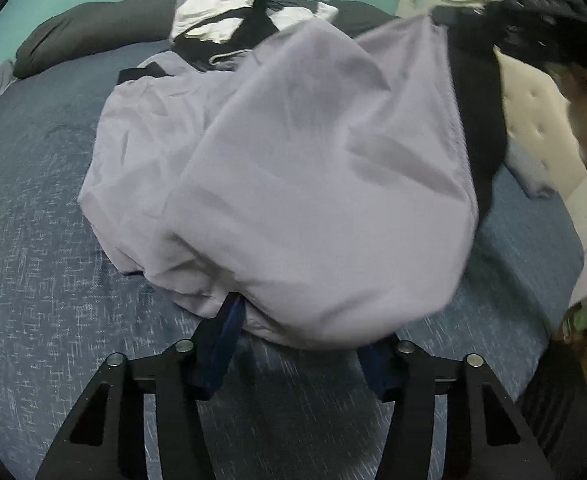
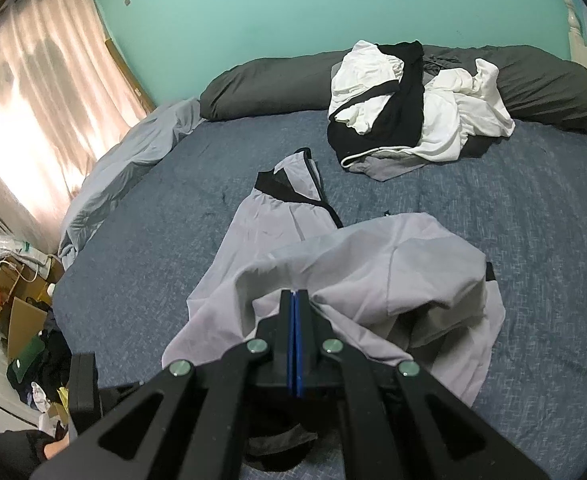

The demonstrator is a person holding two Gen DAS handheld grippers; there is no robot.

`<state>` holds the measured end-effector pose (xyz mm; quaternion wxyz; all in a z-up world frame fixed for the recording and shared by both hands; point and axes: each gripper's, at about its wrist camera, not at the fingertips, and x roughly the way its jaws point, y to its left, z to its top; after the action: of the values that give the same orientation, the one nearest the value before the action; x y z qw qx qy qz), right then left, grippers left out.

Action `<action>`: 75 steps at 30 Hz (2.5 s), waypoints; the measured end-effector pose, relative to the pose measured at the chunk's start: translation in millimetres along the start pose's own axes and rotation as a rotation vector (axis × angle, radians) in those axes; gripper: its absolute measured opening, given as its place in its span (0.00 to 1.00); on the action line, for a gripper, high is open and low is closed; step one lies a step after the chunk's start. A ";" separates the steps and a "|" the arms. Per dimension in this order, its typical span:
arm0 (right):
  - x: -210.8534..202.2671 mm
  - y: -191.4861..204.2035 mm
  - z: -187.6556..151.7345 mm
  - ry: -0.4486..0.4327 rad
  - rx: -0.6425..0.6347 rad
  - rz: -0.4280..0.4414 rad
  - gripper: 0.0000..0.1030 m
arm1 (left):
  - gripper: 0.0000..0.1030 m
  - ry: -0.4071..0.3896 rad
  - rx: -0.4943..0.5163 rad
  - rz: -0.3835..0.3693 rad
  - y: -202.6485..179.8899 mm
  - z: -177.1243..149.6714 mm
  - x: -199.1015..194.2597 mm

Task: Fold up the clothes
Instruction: 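Lay the lifted trouser leg over the other leg with the right gripper, then grasp the grey garment edge with the left gripper while the right gripper holds its other edge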

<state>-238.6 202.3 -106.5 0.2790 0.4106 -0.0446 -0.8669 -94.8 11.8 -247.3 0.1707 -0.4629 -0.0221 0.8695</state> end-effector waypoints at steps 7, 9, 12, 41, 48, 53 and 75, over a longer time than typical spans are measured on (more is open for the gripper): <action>-2.5 -3.2 -6.4 -0.001 0.004 0.008 0.00 | 0.15 -0.057 0.055 0.024 1.2 19.0 -13.0; -2.1 -5.8 -8.2 -0.001 0.010 0.008 0.01 | 0.04 -0.077 0.071 0.032 2.4 24.9 -18.2; -3.3 -12.6 -11.1 -0.011 0.022 -0.004 0.01 | 0.03 -0.109 0.055 0.029 14.2 41.9 -28.8; 42.1 -43.7 -116.9 0.258 0.046 -0.028 0.56 | 0.03 -0.144 0.043 0.063 35.5 118.9 -45.8; 56.2 -55.7 -113.1 0.204 0.097 -0.060 0.04 | 0.03 -0.143 0.080 0.079 27.2 120.8 -48.1; 35.9 -57.5 -107.7 0.136 0.095 -0.017 0.02 | 0.03 -0.172 0.086 0.074 24.3 126.1 -60.3; -208.2 22.2 21.7 -0.258 -0.010 0.010 0.02 | 0.02 -0.474 0.144 0.075 -22.5 187.7 -267.9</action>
<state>-139.0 288.7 57.7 0.2774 0.2939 -0.0779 -0.9114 -103.7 -29.7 77.9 0.1607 -0.2330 0.0176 0.9589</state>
